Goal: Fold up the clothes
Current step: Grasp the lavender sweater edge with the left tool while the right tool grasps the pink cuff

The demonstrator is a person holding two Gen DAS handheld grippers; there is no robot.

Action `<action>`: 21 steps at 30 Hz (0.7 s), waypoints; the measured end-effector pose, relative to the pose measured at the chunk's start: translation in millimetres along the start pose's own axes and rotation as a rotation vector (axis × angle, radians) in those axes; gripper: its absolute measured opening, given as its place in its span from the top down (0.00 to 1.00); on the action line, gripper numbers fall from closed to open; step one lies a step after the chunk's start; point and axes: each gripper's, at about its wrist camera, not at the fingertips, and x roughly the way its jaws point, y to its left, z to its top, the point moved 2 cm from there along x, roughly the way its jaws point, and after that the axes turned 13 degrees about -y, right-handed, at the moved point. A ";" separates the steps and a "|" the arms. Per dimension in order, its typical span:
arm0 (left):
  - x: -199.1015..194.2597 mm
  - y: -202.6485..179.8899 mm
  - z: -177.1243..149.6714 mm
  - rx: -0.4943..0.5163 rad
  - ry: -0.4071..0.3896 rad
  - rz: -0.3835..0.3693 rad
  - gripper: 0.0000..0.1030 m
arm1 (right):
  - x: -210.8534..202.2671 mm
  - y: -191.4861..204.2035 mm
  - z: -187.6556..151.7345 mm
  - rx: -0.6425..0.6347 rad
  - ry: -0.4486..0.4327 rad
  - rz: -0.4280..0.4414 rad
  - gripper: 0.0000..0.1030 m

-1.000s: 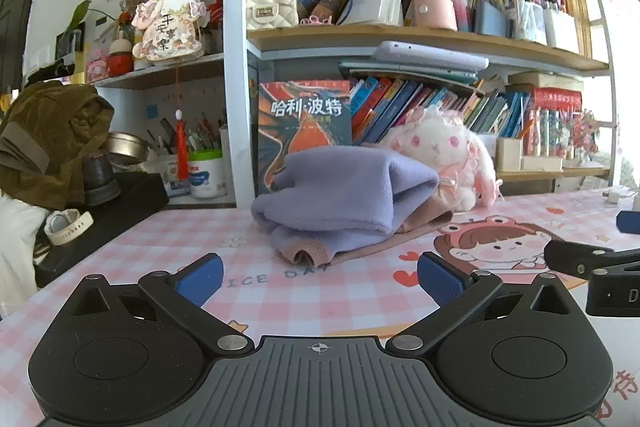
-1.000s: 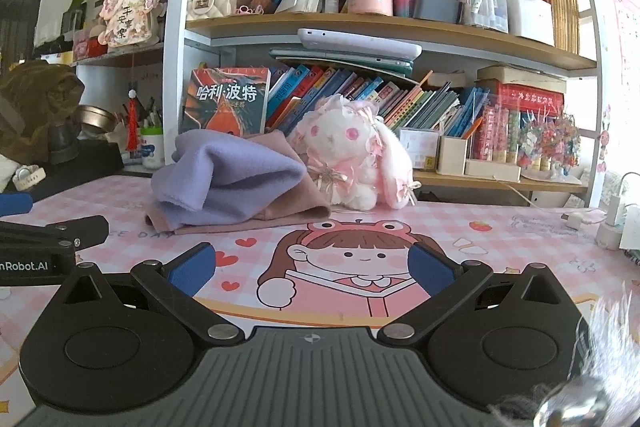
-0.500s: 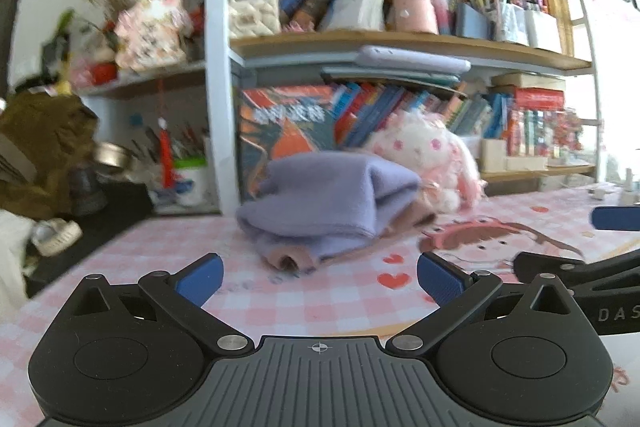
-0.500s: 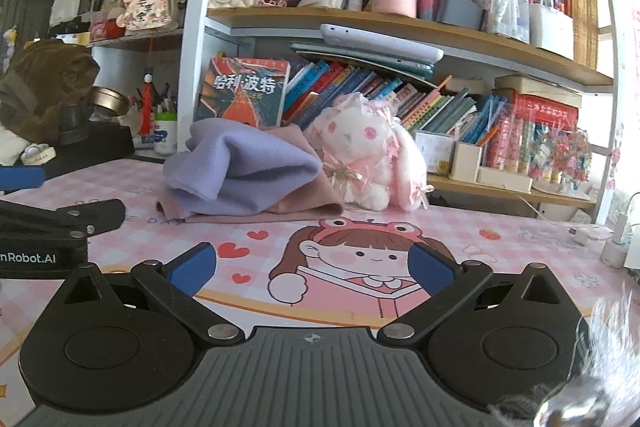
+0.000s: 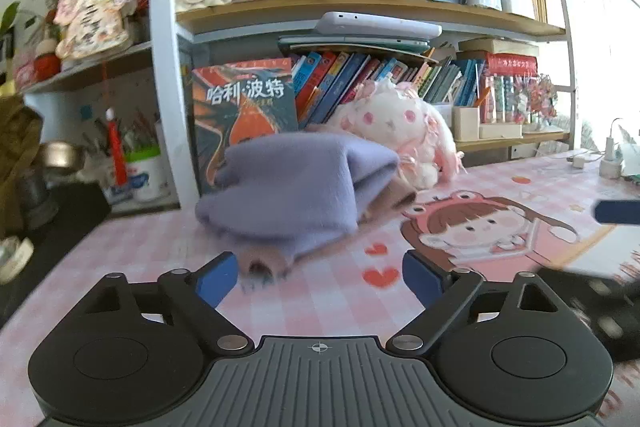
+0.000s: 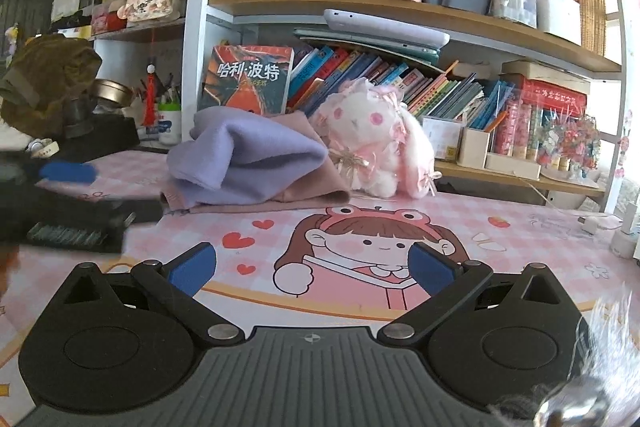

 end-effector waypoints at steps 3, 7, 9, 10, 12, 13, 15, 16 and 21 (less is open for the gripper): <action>30.0 -0.9 6.1 0.060 0.020 0.009 0.12 | 0.1 -1.8 -0.1 0.011 0.002 0.001 0.00; 69.8 -4.7 4.3 0.139 0.087 0.015 0.12 | 1.7 -5.1 -0.5 0.032 0.014 0.009 0.00; 85.6 -5.2 2.5 0.148 0.112 0.007 0.12 | 2.2 -5.3 -0.9 0.036 0.019 0.014 0.00; 90.7 -3.7 2.5 0.133 0.117 0.002 0.16 | 2.4 -4.9 -1.0 0.035 0.021 0.016 0.00; 96.0 2.9 4.5 0.068 0.111 -0.008 0.66 | 2.2 -3.2 -0.9 0.026 0.021 0.023 0.00; 94.6 8.2 7.6 0.026 0.099 -0.001 0.79 | 1.7 -1.8 -0.6 0.019 0.018 0.027 0.00; 89.5 18.9 14.6 -0.060 0.073 0.009 0.87 | 0.5 1.1 0.1 0.004 0.011 0.044 0.00; 81.6 24.6 19.7 -0.104 0.050 -0.001 0.91 | -0.3 2.9 0.3 -0.005 0.007 0.052 0.00; 25.0 44.3 53.1 -0.216 -0.072 -0.089 0.92 | -1.0 8.6 1.0 -0.032 0.004 0.087 0.00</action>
